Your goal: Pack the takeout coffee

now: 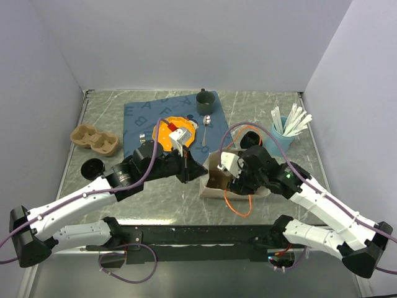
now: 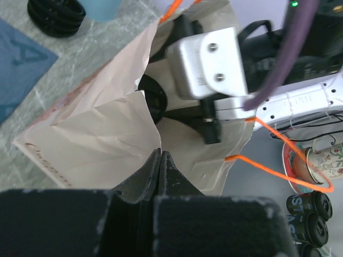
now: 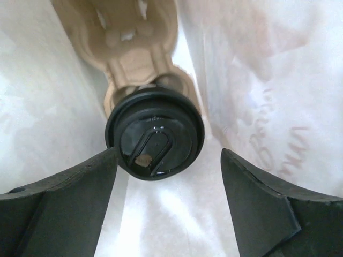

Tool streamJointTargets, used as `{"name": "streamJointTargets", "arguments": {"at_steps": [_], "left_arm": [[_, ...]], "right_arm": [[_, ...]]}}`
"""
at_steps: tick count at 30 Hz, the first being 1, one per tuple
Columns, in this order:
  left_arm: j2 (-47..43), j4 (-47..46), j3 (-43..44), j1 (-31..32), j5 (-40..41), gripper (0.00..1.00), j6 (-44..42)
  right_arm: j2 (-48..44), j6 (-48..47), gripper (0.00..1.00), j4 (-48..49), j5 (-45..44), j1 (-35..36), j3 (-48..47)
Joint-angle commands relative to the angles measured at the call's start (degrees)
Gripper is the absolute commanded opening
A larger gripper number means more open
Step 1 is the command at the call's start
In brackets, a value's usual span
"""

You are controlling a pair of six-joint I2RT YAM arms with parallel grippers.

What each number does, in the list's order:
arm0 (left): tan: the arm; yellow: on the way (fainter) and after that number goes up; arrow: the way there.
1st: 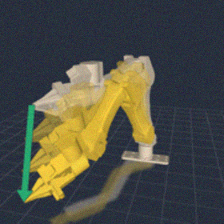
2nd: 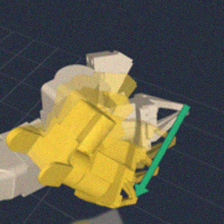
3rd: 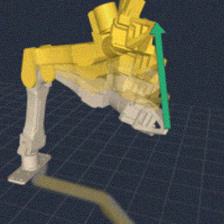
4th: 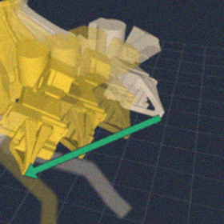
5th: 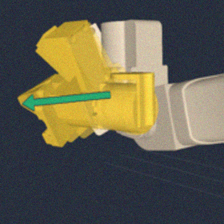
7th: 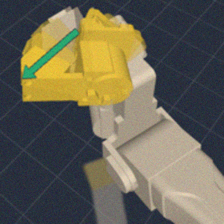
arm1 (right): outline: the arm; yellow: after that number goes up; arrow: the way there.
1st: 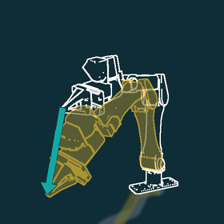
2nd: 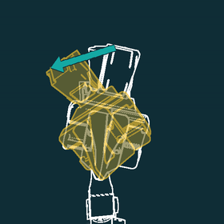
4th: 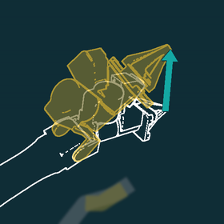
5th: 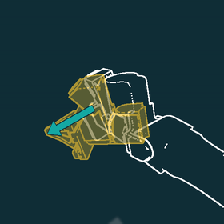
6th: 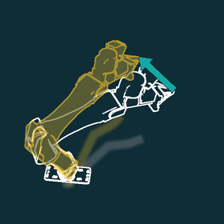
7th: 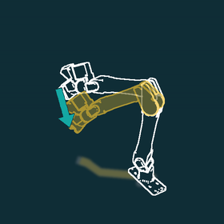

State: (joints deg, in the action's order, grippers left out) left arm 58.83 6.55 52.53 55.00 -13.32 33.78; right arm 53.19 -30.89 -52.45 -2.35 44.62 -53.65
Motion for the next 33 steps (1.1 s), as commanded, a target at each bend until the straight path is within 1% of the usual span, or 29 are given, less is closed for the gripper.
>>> {"name": "streamJointTargets", "arguments": {"at_steps": [1, 6, 11, 17, 21, 26, 30, 31, 33], "left_arm": [[-0.3, 5.6, 5.5, 0.1, 2.9, 0.01, 2.2], [0.6, 9.9, 7.9, -0.3, 5.9, 0.01, 3.7], [1.5, 11.0, 8.1, -0.9, 5.9, 0.01, 4.7], [2.5, 12.3, 8.0, -1.4, 6.0, 0.01, 5.5], [2.5, 13.6, 8.8, -1.9, 7.5, 0.03, 5.6], [2.8, 14.8, 10.6, -2.5, 8.7, 0.11, 4.6], [3.7, 15.6, 11.4, -3.0, 9.0, 0.25, 3.7], [3.8, 16.2, 12.3, -3.0, 9.4, 0.35, 3.5], [4.1, 16.7, 13.2, -3.1, 10.7, 0.45, 2.3]], "right_arm": [[0.9, 1.3, 0.82, -6.3, 6.2, -0.2, -5.8], [3.3, 0.9, 0.81, -10.1, 10.8, -0.2, -11.2], [4.5, 0.7, 0.81, -10.3, 10.6, -0.1, -13.7], [4.6, 2.7, 0.69, -8.2, 9.7, -0.2, -15.4], [5.3, 4.3, 0.67, -7.0, 10.3, -0.2, -19.3], [6.7, 7.1, 0.65, -6.5, 11.0, -0.2, -24.2], [7.6, 9.0, 0.64, -7.3, 10.3, -0.2, -27.6], [8.2, 9.6, 0.64, -7.3, 10.5, -0.1, -28.7], [8.6, 11.1, 0.64, -6.6, 11.7, -0.1, -32.1]]}}
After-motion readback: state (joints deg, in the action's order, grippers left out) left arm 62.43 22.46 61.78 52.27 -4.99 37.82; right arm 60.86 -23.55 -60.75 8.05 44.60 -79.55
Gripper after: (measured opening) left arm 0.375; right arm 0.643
